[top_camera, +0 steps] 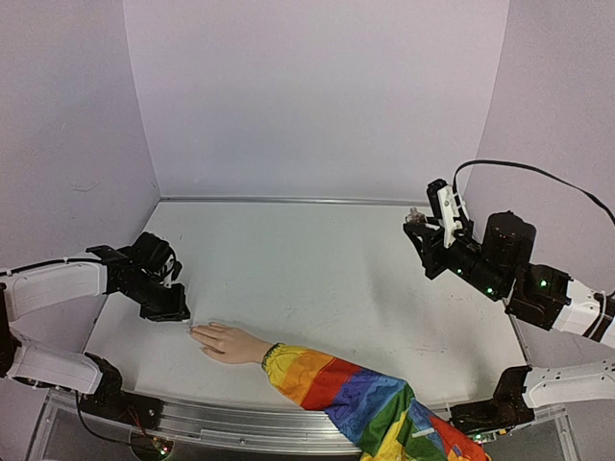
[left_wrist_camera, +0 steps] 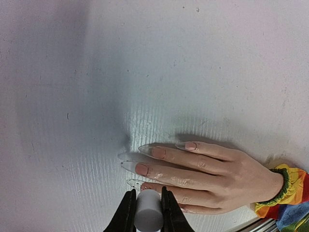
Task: Paint the nails
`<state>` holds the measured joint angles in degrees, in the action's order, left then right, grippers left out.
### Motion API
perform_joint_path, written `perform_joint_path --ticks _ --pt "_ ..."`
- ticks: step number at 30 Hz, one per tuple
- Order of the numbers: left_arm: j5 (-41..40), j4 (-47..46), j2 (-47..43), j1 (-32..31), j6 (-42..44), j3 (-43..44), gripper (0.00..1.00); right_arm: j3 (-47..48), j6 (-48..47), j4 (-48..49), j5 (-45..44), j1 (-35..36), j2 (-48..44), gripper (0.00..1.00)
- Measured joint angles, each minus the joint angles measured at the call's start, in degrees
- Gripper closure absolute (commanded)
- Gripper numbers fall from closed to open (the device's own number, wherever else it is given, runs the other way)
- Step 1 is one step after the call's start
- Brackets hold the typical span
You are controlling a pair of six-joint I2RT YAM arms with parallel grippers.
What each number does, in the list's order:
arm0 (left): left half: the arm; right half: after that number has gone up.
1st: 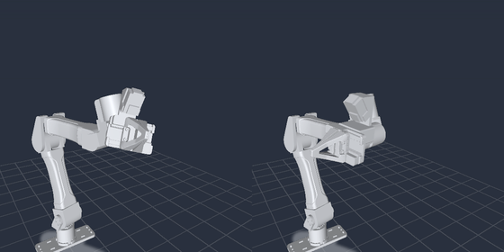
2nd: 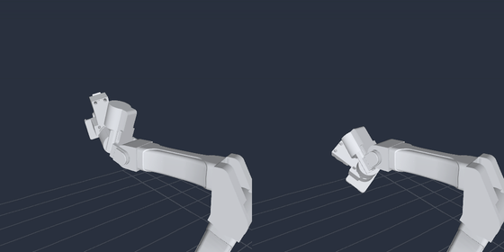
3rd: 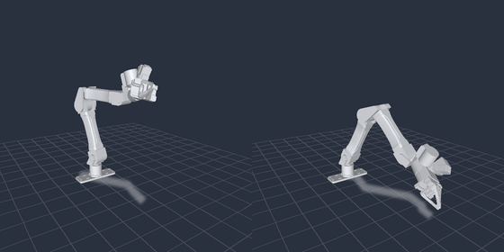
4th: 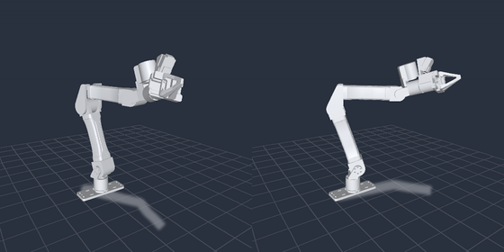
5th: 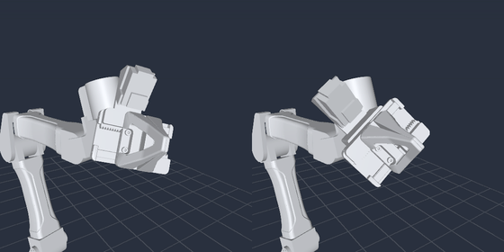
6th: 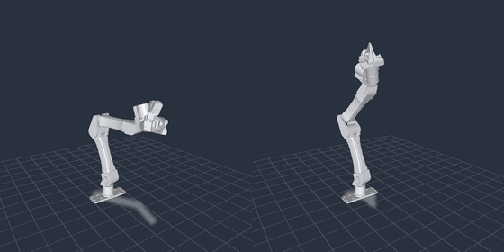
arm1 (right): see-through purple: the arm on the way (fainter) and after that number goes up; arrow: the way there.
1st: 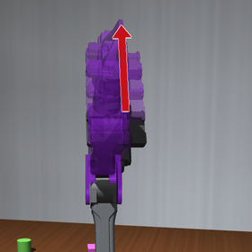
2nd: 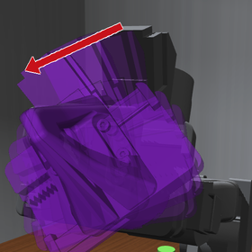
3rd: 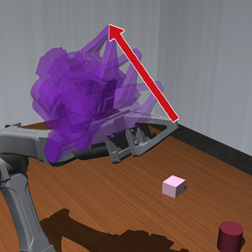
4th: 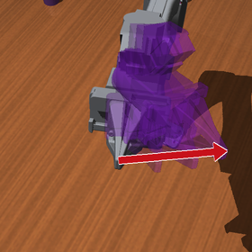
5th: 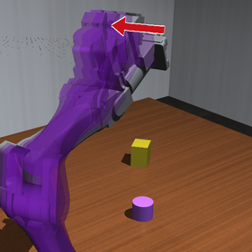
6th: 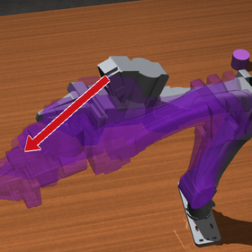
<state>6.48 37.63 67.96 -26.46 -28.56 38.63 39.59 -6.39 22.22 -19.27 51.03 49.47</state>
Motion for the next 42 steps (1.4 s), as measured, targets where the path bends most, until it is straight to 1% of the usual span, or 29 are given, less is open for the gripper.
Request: perform_joint_path --ticks 20,42 --pt "-0.8 0.0 2.3 0.0 0.0 0.0 1.0 0.0 0.0 0.0 0.2 0.0 0.3 1.0" --pt "-5.2 -0.2 5.2 0.0 0.1 0.0 1.0 0.0 0.2 0.0 0.2 0.0 0.5 1.0"
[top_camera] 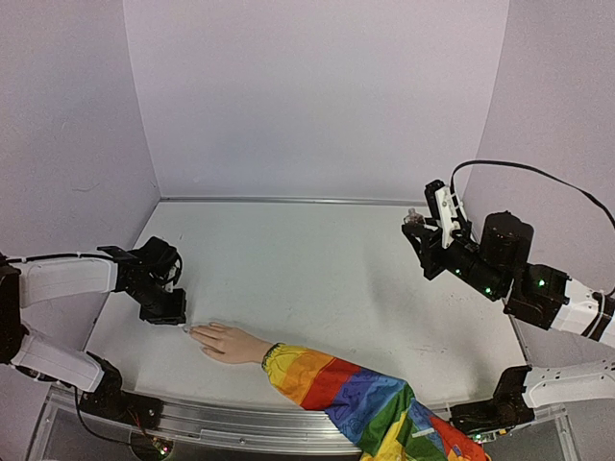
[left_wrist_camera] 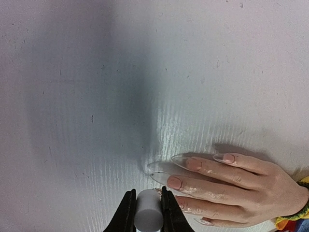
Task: Paint the nails
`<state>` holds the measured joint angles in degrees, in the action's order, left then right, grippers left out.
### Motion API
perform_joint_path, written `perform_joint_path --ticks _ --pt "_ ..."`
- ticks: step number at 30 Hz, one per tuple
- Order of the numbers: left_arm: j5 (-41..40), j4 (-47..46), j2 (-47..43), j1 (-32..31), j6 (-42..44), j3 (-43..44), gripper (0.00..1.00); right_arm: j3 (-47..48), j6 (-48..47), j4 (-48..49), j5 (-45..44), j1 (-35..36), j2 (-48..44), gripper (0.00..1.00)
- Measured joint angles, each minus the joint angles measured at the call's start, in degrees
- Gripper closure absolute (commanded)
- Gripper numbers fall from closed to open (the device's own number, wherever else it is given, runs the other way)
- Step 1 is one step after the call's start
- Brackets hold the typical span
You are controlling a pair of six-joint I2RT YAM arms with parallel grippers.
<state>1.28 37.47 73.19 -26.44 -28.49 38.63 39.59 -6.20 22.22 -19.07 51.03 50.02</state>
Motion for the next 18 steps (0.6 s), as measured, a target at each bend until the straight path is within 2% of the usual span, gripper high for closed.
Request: perform_joint_path --ticks 7,18 --pt "-1.3 0.1 -0.7 0.0 -0.1 0.0 1.0 0.0 0.0 0.0 0.0 0.0 0.1 1.0" --pt "2.4 1.2 -7.2 0.0 -1.4 0.0 1.0 0.0 0.0 0.0 0.1 0.0 0.1 1.0"
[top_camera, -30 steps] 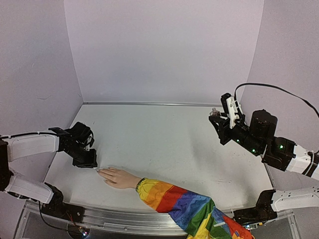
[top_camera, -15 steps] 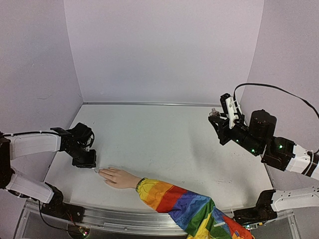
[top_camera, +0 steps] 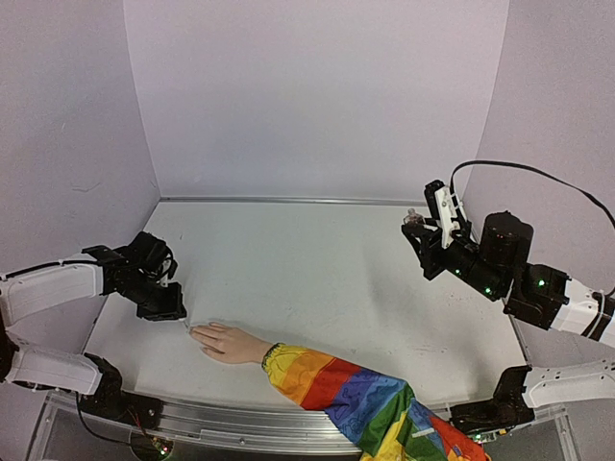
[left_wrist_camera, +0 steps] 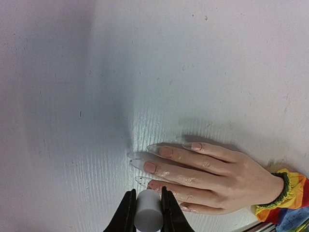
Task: Paint the nails
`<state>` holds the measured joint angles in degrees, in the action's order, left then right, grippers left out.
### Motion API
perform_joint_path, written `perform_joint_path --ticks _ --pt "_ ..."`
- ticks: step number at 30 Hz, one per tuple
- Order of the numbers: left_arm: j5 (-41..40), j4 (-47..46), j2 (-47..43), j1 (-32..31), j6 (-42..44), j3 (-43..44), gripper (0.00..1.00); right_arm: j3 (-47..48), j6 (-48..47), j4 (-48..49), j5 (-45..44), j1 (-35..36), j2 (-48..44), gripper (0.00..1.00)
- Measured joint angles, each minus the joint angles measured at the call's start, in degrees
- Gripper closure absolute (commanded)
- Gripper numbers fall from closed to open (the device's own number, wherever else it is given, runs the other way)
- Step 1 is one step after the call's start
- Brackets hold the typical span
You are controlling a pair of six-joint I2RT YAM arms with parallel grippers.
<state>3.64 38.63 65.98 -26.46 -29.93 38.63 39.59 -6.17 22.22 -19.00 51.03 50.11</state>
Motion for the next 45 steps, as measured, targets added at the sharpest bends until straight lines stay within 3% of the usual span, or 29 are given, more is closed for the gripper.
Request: perform_joint_path --ticks 45 --pt "1.1 -0.3 3.0 -1.3 -0.2 0.0 1.0 0.0 0.0 0.0 0.1 0.0 0.3 1.0"
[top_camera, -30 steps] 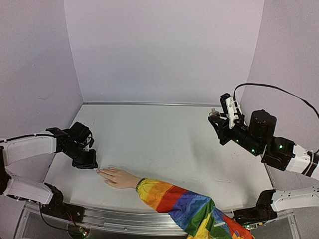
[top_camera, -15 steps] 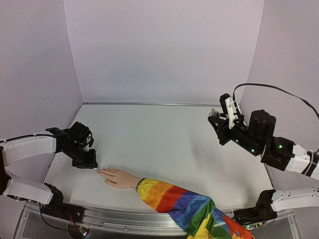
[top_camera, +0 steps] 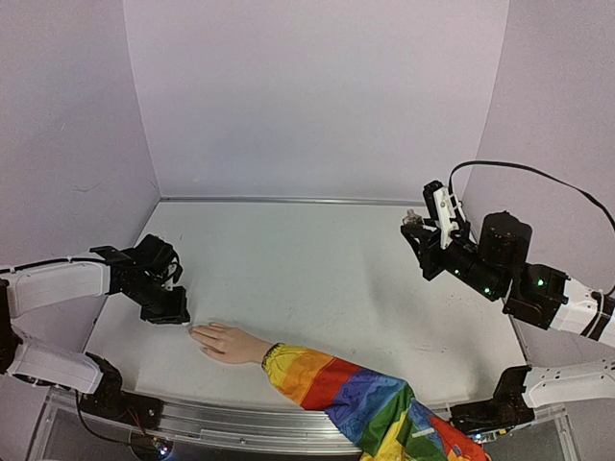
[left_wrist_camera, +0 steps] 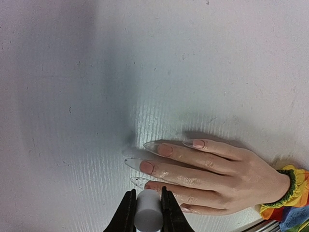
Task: Paint the nails
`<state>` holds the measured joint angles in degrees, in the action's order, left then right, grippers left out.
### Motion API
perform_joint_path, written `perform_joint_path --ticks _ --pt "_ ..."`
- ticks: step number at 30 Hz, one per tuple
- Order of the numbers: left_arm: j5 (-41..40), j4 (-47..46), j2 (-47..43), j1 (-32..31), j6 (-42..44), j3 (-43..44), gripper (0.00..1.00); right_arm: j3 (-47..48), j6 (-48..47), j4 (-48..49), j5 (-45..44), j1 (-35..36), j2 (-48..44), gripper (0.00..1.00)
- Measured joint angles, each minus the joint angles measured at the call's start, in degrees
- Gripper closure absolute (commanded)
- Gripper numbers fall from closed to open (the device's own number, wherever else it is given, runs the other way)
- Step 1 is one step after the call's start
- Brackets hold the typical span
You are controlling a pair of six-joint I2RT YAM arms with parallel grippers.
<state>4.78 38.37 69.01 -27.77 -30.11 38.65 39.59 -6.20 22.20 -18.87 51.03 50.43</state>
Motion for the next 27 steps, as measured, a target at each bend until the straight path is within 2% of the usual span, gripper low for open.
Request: perform_joint_path --ticks 10,27 --pt "-0.7 -0.1 2.2 0.0 0.0 0.0 1.0 0.0 0.0 0.0 0.0 0.0 0.0 1.0" --pt "-6.4 -0.9 2.4 0.0 0.1 0.0 1.0 0.0 0.0 0.0 0.0 0.0 0.0 1.0"
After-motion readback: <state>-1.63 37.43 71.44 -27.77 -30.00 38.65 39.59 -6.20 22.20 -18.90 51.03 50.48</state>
